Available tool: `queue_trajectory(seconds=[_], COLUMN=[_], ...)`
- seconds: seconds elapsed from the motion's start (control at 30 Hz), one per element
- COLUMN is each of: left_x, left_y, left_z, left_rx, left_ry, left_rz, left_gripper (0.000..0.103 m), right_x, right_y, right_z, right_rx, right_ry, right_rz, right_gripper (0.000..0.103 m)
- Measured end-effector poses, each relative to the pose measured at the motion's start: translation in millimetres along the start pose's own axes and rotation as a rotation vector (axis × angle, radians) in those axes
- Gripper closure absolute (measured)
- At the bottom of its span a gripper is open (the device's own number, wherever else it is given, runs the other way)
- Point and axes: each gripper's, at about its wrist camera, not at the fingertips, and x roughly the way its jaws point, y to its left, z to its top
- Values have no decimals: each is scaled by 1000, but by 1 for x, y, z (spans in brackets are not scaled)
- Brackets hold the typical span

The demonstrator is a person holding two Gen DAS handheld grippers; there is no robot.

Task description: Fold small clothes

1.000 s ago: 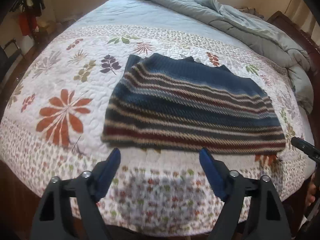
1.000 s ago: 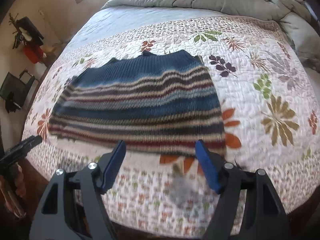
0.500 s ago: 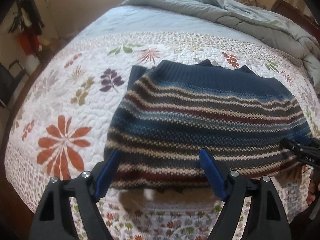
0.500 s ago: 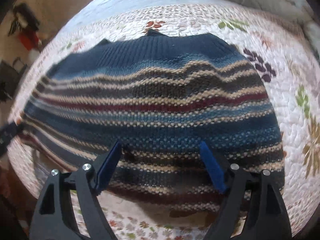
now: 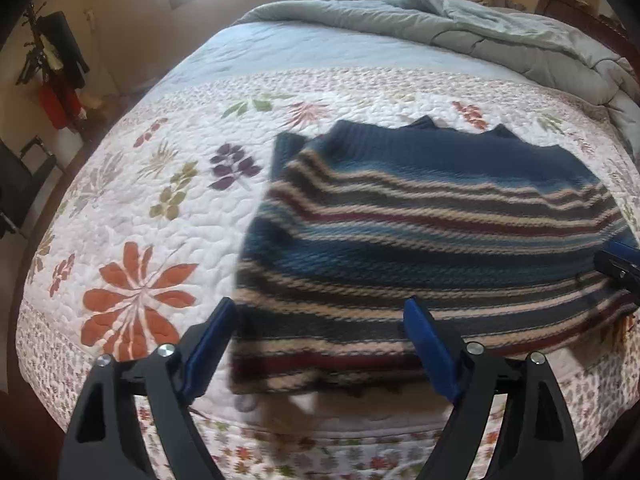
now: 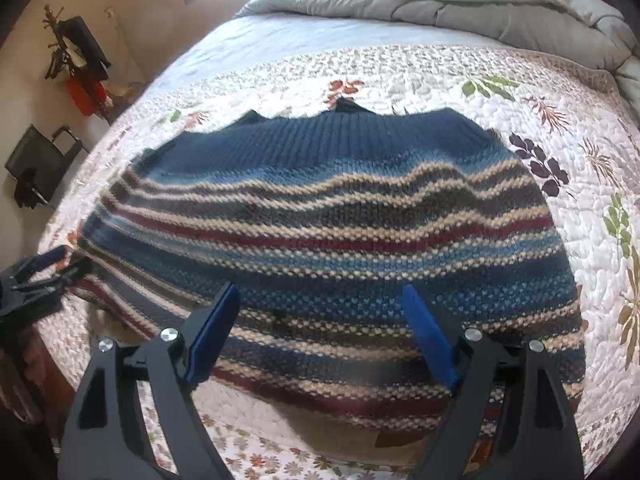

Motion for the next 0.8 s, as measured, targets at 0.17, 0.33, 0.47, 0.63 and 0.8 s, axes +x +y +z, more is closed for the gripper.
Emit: queue_trajectory(seconds=[0.17, 0.33, 0.47, 0.63, 0.8], left_x=[25, 59, 70, 78, 75], left_y=[46, 77, 73, 60, 75], left_z=[3, 8, 11, 12, 18], left_rx=[-79, -200, -202, -215, -369], left_ry=[90, 202, 228, 276, 293], left_rz=[-63, -280, -368, -442, -537], left_gripper=[15, 17, 17, 39, 80], right_x=[11, 16, 17, 15, 11], right_y=[-3, -2, -1, -4, -8], right_z=[-4, -8, -9, -8, -7], right_rx=[10, -15, -27, -20, -2], right_ry=[28, 30, 29, 27, 23], right_rz=[-20, -27, -25, -4, 25], right_gripper=[20, 17, 16, 16, 16])
